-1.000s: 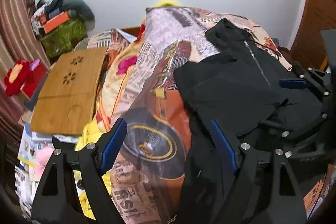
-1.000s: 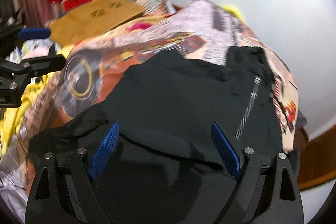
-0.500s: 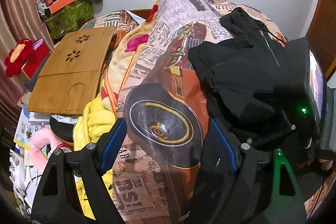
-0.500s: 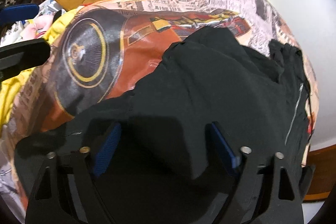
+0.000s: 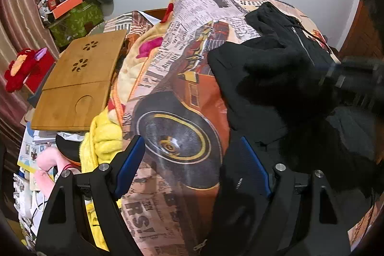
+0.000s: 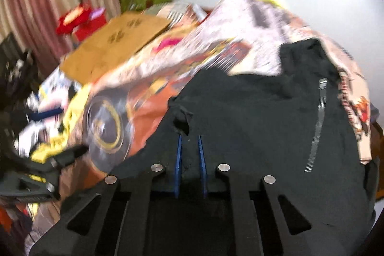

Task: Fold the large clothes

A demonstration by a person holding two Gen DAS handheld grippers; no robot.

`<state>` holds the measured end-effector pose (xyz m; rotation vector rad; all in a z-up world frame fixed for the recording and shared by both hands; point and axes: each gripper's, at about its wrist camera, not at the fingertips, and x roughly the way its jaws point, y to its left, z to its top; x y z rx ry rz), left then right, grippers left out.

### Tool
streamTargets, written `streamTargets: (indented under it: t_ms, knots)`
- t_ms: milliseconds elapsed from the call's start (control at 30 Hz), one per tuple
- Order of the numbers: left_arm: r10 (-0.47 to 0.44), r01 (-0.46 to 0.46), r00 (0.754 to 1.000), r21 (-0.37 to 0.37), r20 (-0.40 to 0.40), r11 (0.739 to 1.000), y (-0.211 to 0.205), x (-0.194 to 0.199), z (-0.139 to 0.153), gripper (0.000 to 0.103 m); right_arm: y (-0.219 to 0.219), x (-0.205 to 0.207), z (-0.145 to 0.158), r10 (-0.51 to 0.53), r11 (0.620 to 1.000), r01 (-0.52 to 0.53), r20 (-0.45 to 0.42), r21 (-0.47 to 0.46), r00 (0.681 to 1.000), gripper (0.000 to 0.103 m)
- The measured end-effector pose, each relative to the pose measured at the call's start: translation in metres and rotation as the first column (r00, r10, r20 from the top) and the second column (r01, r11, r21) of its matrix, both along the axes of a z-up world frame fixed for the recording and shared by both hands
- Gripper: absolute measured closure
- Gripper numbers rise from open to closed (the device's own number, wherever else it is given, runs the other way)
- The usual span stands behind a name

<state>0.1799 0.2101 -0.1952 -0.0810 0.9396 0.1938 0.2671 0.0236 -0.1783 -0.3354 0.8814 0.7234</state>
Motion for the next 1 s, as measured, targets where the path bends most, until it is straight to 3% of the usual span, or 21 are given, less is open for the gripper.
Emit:
streamTargets:
  t_ms: [233, 500, 667, 1000]
  knots:
    - [-0.047, 0.047, 0.998, 0.017, -0.036, 0.999, -0.025, 0.012, -0.007, 0.023, -0.056, 0.022, 0.066, -0.157, 0.984, 0.142, 0.138, 0.108, 0.978, 0.092]
    - [-0.1, 0.104, 0.991, 0.04, -0.089, 0.994, -0.056, 0.029, -0.021, 0.023, -0.141, 0.045, 0.097, -0.337, 0.928, 0.304, 0.135, 0.215, 0.932, 0.093]
    - [-0.116, 0.119, 0.988, 0.019, -0.106, 0.993, -0.072, 0.04, -0.026, 0.023, -0.189, 0.057, 0.091, -0.434, 0.887, 0.406, 0.099, 0.22, 0.895, 0.094]
    - [-0.149, 0.154, 0.984, 0.037, -0.1, 0.987, -0.095, 0.046, -0.018, 0.023, -0.257, 0.069, 0.026, -0.541, 0.838, 0.539, 0.002, 0.085, 0.841, 0.094]
